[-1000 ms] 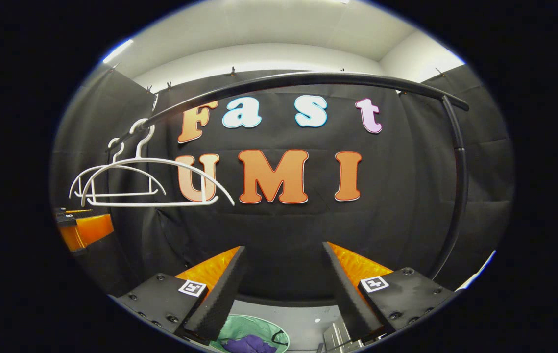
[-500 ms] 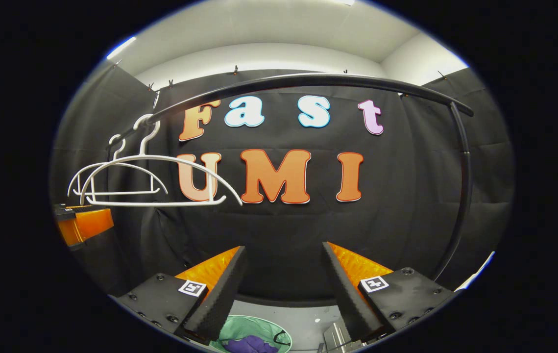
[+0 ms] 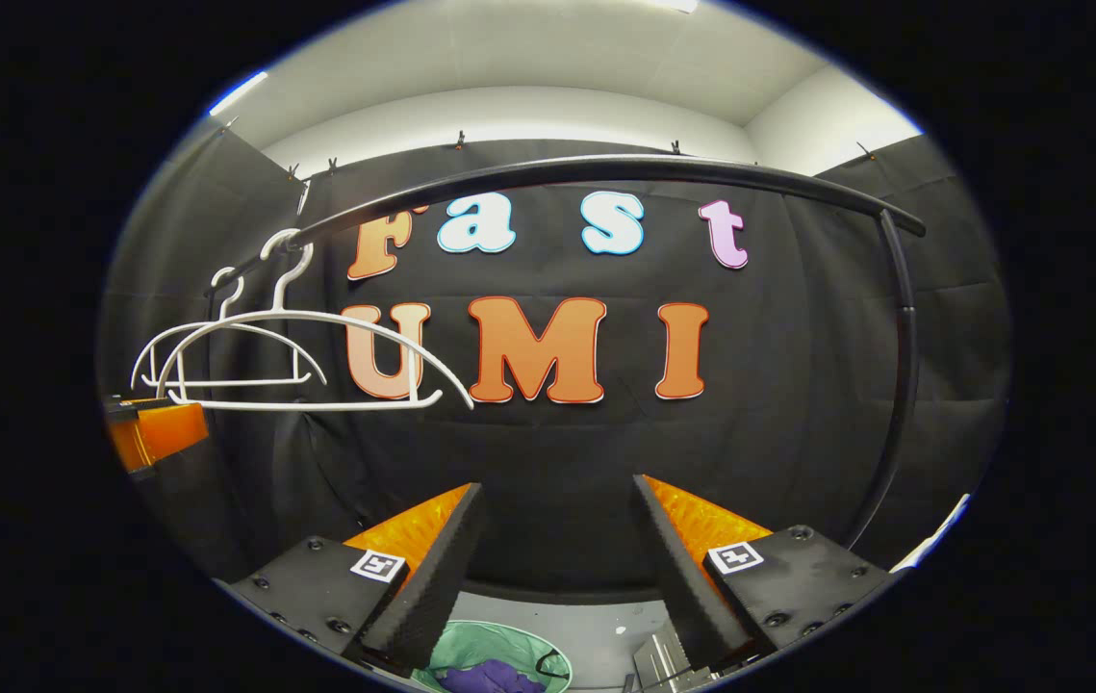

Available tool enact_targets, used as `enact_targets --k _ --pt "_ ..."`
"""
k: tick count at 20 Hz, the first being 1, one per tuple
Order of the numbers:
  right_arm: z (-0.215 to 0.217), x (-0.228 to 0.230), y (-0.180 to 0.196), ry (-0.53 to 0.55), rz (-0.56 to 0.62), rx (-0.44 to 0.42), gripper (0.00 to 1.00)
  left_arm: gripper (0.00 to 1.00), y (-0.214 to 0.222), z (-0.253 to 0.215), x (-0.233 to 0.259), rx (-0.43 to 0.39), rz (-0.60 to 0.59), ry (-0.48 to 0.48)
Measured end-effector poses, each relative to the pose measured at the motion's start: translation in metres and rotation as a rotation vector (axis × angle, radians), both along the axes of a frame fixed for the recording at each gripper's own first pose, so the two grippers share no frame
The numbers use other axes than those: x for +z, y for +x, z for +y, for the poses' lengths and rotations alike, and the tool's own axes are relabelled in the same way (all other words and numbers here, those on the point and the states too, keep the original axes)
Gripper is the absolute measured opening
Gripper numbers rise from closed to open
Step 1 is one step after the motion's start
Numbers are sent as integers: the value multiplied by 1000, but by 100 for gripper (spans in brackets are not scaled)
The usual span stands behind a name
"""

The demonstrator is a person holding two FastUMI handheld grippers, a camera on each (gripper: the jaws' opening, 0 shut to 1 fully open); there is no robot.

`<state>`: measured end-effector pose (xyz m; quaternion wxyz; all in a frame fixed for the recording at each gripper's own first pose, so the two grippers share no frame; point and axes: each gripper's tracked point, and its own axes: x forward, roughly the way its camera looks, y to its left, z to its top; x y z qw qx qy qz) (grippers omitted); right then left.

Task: Grasp the clothes on the hanger with both hands and then place them into the laundry hamper below.

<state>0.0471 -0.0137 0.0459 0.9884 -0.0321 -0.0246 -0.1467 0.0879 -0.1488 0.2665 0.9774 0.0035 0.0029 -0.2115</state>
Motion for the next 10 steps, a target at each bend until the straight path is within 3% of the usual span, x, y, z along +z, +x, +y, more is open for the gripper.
enact_targets --k 4,10 --pt "2 0 -2 -4 0 4 92 98 -3 5 -1 8 0 -5" --pt "5 1 -3 -4 0 15 92 93 -5 11 1 27 -4 1"
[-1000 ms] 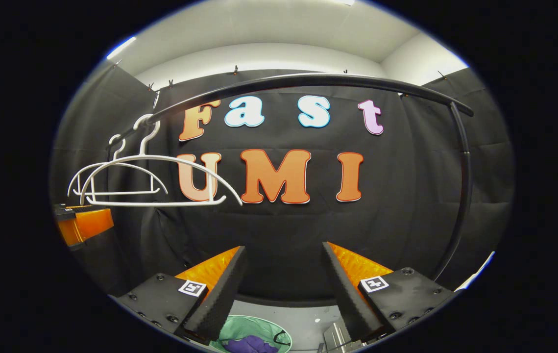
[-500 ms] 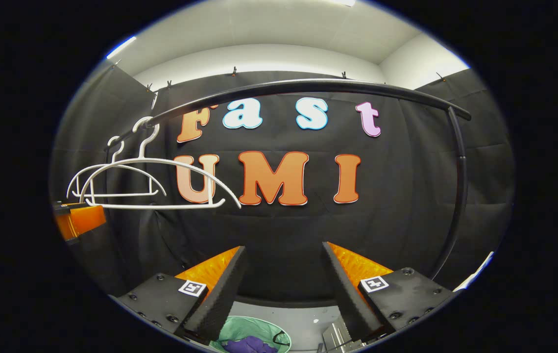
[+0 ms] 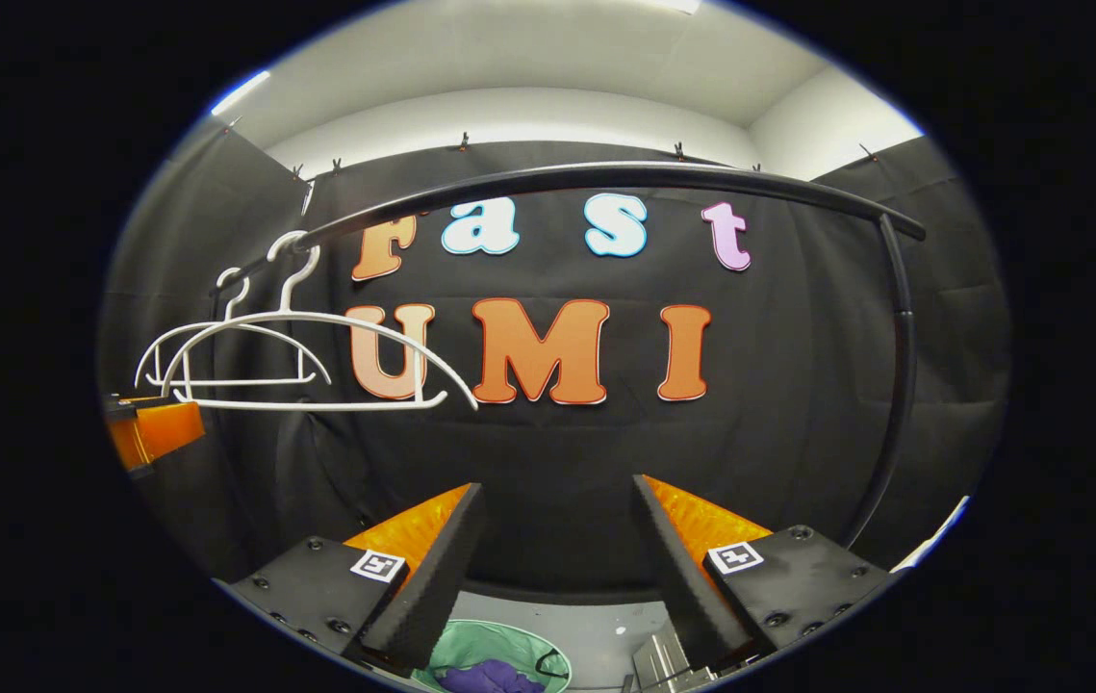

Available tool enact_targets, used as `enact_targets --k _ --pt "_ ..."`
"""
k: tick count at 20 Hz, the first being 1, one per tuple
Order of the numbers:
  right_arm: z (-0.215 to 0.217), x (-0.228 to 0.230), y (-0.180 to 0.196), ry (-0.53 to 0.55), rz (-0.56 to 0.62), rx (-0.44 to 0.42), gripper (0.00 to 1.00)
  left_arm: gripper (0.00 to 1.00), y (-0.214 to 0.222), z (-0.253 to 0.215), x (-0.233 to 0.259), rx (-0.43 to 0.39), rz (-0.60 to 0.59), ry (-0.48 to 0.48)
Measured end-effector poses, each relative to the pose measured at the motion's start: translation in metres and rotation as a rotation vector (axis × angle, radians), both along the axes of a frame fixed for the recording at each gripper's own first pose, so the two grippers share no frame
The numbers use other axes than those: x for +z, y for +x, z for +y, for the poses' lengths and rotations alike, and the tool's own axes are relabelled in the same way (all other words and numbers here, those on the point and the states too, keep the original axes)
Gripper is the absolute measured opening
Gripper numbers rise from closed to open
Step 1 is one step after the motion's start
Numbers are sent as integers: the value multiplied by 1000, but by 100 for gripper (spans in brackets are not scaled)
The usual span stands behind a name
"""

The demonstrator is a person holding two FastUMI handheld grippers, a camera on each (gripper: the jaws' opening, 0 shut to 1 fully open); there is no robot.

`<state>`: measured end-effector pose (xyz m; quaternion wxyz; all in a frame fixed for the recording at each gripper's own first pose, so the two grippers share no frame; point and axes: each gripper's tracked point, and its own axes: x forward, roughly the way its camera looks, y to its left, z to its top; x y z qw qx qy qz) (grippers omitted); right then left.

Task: Grasp the clothes on the hanger with both hands and then place them into the laundry hamper below.

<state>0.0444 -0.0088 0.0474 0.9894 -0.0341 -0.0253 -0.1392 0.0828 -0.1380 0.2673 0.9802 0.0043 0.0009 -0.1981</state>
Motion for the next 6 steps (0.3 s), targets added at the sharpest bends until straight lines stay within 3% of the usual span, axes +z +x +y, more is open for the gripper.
enact_targets --k 6 --pt "2 1 -1 0 2 7 92 99 -4 1 2 5 -3 -3"
